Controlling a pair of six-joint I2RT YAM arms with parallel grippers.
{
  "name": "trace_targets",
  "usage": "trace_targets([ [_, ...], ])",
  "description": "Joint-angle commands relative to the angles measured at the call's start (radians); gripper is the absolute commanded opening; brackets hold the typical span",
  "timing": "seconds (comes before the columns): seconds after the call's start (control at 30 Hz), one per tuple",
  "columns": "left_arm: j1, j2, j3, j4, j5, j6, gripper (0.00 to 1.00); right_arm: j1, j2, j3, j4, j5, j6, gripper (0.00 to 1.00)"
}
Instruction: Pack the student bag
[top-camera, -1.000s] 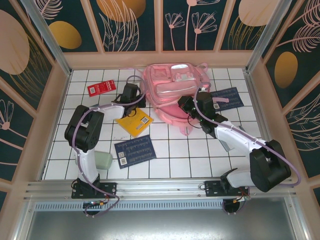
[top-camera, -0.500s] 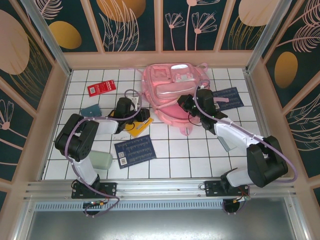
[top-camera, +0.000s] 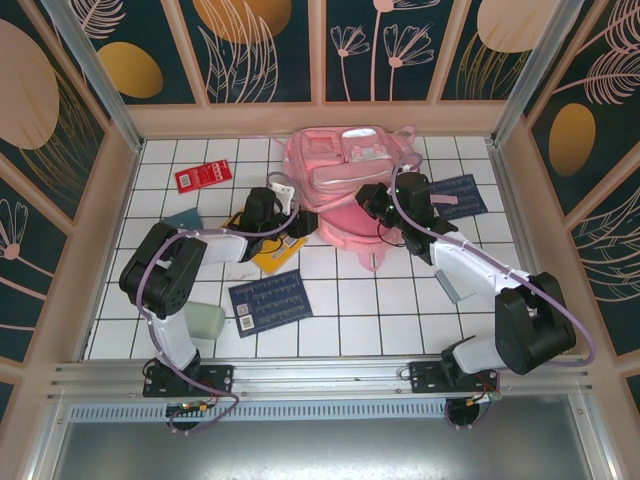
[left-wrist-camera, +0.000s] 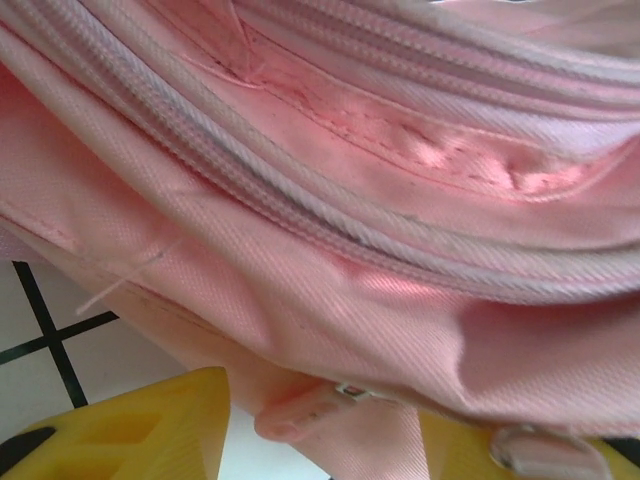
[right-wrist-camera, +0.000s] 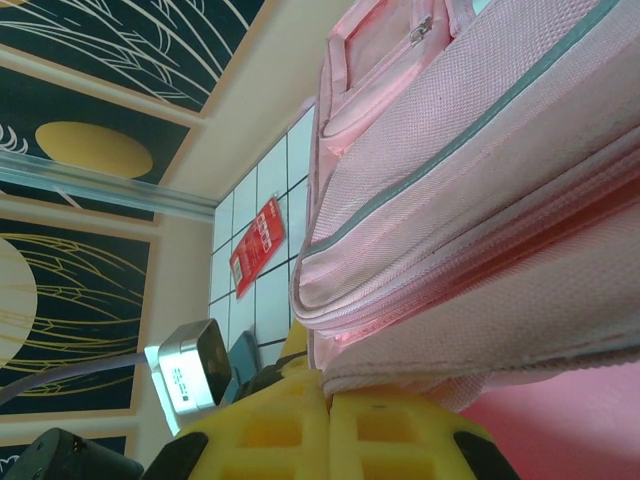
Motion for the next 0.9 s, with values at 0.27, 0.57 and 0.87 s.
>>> trace_targets([
  [0.27, -0.016, 0.052, 0.01, 0.081, 0.15, 0.039, 0.54, -0.01, -0.004, 0.059, 0.053, -0.023, -0.019, 0.0],
  [0.57, -0.024, 0.084, 0.047, 0.066, 0.17, 0.03, 0.49, -0.01, -0.012, 0.045, 0.054, -0.022, -0.012, 0.0],
  [0.87, -0.024, 0.061, 0.019, 0.051, 0.139, 0.029, 0.25, -0.013, -0.013, 0.044, 0.057, -0.023, -0.011, 0.0],
])
